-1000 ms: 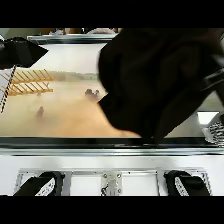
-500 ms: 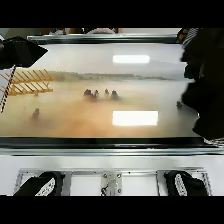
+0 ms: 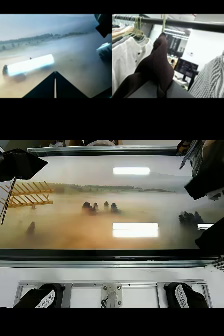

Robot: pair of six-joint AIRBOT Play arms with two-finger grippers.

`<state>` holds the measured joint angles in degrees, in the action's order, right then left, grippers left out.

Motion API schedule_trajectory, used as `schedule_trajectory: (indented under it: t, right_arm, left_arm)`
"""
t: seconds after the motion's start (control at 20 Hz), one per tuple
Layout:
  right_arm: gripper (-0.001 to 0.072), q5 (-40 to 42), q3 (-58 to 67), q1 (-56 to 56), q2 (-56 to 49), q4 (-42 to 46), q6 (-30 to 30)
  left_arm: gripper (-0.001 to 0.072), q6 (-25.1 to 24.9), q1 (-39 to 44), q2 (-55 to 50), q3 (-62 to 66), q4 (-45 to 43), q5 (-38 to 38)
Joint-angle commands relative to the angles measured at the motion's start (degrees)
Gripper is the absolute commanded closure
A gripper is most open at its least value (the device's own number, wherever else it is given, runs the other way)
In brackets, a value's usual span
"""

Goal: Fold the clothes and pants, and hang the long-sleeved shirts on hangers.

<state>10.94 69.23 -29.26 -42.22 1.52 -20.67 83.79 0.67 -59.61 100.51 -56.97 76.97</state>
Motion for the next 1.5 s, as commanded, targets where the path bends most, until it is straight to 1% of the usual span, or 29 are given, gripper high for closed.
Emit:
schedule_trajectory:
  t: [0.0,0.15,0.4,0.5,0.6,0.75,1.1,1.25,1.35,1.45]
  right_arm:
    - [0.0693,0.8,5.8,-0.7,-3.8,1.1,-0.2]
    - [0.0693,0.8,9.2,-0.7,-5.0,4.0,-0.2]
    - [0.0693,1.4,11.5,-2.0,-5.4,3.8,-0.1]
    - [0.0693,1.5,11.5,-3.8,-5.5,2.4,1.4]
    - [0.0693,0.2,11.5,-6.0,-5.7,2.1,1.4]
    - [0.0692,-0.7,11.5,-7.9,-6.7,-0.7,1.4]
    - [0.0693,-0.3,11.5,-11.8,-10.4,-0.8,1.5]
    - [0.0692,-0.3,11.5,-16.3,-11.4,-0.9,6.7]
    - [0.0692,-1.0,11.5,-18.5,-11.8,-0.9,8.5]
    - [0.0692,-1.1,11.5,-19.3,-11.8,-0.9,8.7]
  left_arm:
    - [0.0689,0.0,-0.1,0.0,0.0,-0.1,0.0]
    - [0.0689,0.0,-0.1,0.0,-1.3,0.0,0.0]
    - [0.0689,0.0,0.0,0.0,-7.5,0.0,-0.1]
    - [0.0689,0.0,-0.1,0.0,-9.3,0.0,-0.3]
    - [0.0689,0.0,-0.1,0.0,-10.5,0.0,-0.4]
    - [0.0689,0.0,0.0,0.0,-11.1,0.0,-0.6]
    - [0.0689,0.0,-0.1,1.1,-11.0,0.0,-0.6]
    - [0.0689,0.0,-0.1,1.8,-11.0,0.0,-0.6]
    - [0.0689,0.0,-0.1,1.9,-11.0,0.0,-0.6]
    - [0.0689,0.0,-0.1,1.9,-11.0,0.0,-0.6]
